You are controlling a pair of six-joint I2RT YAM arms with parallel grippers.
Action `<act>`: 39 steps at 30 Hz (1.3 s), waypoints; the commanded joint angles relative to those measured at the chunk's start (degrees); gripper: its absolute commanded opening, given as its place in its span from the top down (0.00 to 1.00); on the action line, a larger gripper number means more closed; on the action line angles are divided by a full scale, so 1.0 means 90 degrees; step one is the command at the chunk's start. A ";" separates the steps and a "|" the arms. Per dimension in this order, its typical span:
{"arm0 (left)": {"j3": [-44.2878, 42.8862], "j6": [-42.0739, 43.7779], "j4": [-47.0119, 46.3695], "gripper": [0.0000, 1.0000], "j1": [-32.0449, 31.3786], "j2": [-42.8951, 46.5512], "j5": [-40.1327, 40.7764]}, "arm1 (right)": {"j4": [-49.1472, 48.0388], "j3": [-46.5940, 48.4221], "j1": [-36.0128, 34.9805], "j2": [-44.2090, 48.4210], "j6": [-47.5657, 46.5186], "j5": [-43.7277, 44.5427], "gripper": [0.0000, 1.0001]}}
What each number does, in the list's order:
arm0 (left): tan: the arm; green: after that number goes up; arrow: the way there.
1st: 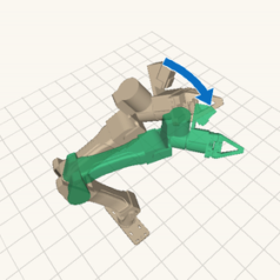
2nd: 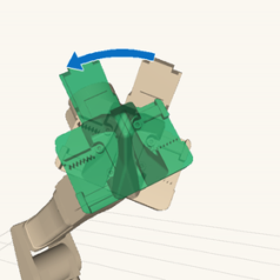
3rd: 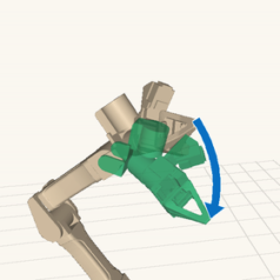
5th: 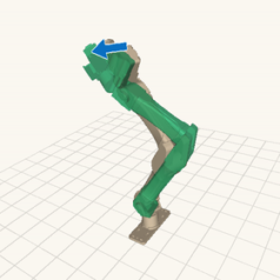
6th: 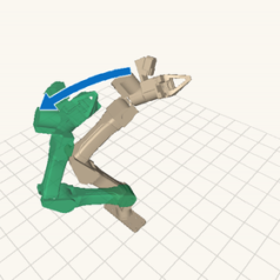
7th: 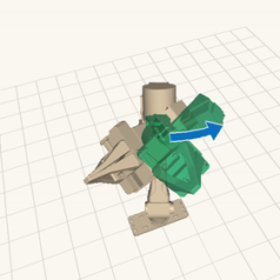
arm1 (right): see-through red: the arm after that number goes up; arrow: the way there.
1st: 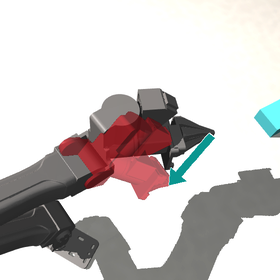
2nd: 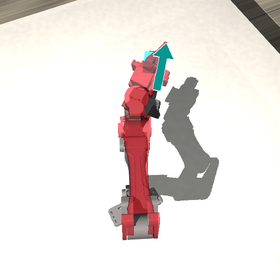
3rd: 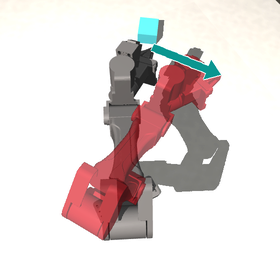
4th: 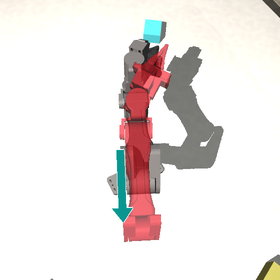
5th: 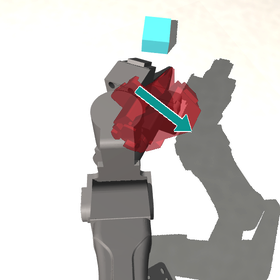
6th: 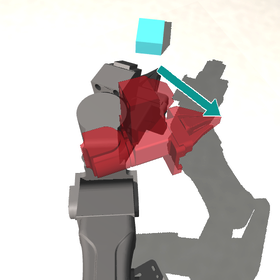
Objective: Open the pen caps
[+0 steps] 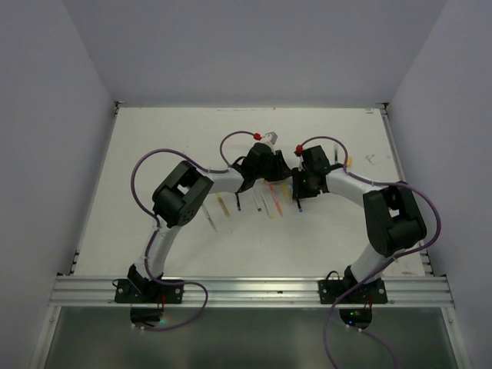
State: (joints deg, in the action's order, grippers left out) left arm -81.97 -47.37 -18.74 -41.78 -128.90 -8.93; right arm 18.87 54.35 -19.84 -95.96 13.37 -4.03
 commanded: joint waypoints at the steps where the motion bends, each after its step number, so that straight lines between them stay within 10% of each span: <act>1: -0.0189 0.0088 -0.0300 0.62 0.0003 0.0074 0.0103 | 0.0022 0.0319 0.0017 0.0047 0.0028 -0.0050 0.67; 10: 0.0348 0.0224 0.0139 0.49 0.0130 0.1215 0.0454 | 0.0471 0.0728 0.0075 0.0838 0.0545 0.0962 0.37; 16: 0.1001 0.0849 0.0812 0.23 0.0228 0.2951 0.0972 | 0.0676 0.1333 0.0689 0.0683 0.1356 0.1814 0.12; 22: 0.1841 0.1503 0.1456 0.00 0.0413 0.4494 0.1693 | 0.1222 0.2561 0.1168 -0.0409 0.1922 0.2234 0.18; 39: 0.3727 0.2276 0.3059 0.00 0.0785 0.7505 0.3053 | 0.1468 0.4030 0.1911 -0.2715 0.2207 0.2441 0.29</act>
State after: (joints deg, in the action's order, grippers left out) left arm -49.82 -28.38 7.01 -35.24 -63.20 15.42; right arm 32.38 88.16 -2.85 -119.31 32.95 17.47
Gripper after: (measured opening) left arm 0.997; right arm 0.719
